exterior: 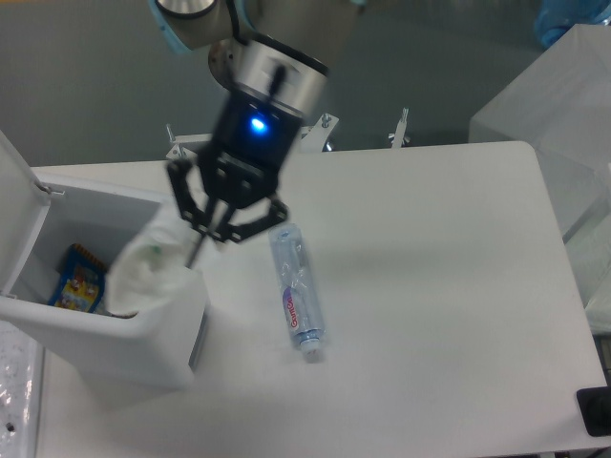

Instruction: Place the trash in the trash can

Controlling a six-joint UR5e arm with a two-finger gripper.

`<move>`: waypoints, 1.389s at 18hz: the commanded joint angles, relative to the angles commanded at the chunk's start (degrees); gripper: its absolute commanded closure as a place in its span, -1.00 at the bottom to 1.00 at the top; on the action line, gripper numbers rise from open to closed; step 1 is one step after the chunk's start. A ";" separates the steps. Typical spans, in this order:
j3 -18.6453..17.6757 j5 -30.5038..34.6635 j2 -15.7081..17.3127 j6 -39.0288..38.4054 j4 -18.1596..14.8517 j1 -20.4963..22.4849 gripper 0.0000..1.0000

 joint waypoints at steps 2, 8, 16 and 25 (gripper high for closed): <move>-0.53 0.44 0.00 0.18 -0.09 -1.50 0.97; -2.55 0.62 0.09 3.33 0.26 -2.29 -0.76; -2.20 3.95 -0.17 4.83 0.18 -0.29 -1.00; -0.97 5.35 -7.02 15.36 0.18 13.25 -1.00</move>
